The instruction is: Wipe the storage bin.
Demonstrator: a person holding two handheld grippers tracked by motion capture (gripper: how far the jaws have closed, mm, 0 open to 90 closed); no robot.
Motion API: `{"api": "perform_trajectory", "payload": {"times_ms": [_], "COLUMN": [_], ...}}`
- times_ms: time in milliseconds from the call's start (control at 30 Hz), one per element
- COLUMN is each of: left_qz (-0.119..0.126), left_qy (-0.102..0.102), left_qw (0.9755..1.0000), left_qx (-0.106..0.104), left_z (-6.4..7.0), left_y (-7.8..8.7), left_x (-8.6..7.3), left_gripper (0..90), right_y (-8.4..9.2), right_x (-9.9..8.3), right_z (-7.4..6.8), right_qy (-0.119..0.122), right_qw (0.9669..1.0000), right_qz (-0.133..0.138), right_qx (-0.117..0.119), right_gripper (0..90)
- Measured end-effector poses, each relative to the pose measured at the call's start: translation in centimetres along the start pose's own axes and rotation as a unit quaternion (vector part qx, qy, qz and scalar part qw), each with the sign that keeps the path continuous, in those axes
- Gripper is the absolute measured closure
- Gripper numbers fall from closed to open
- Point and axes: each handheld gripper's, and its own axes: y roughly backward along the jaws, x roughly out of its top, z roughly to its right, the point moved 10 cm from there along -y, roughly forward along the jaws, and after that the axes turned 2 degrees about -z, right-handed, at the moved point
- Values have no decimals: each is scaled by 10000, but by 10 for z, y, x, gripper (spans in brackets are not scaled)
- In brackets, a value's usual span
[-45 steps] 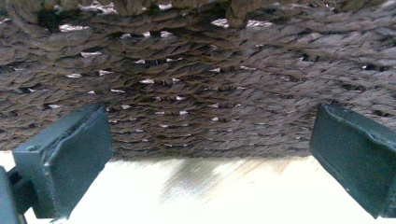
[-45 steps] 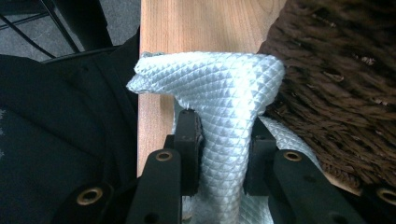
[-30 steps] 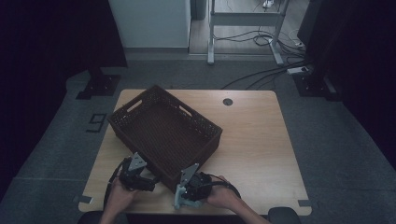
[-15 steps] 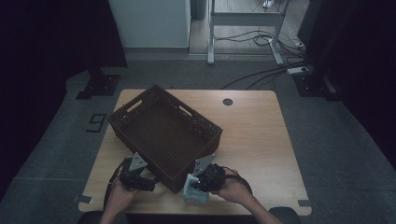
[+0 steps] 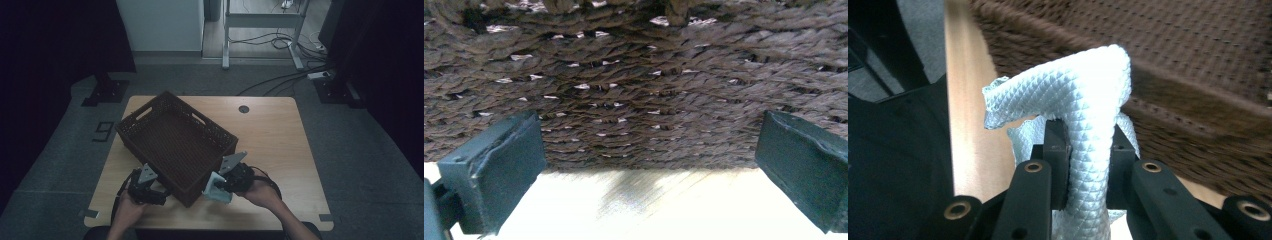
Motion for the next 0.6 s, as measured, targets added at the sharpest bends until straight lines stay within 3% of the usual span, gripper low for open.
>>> {"api": "perform_trajectory", "payload": {"times_ms": [267,600], "left_qz": [8,1], "left_qy": [-7,3], "left_qw": [10000,10000], "left_qx": [30,45], "left_z": [-1,-1], "left_y": [0,-1], "left_x": [0,0], "left_gripper": [0,0], "right_y": [16,41], "right_x": [-8,-28], "right_z": [21,54], "right_qy": [-270,-659], "right_qw": [9994,9958], "right_qz": [30,33], "right_qx": [-216,-627], "right_gripper": [761,760]}}
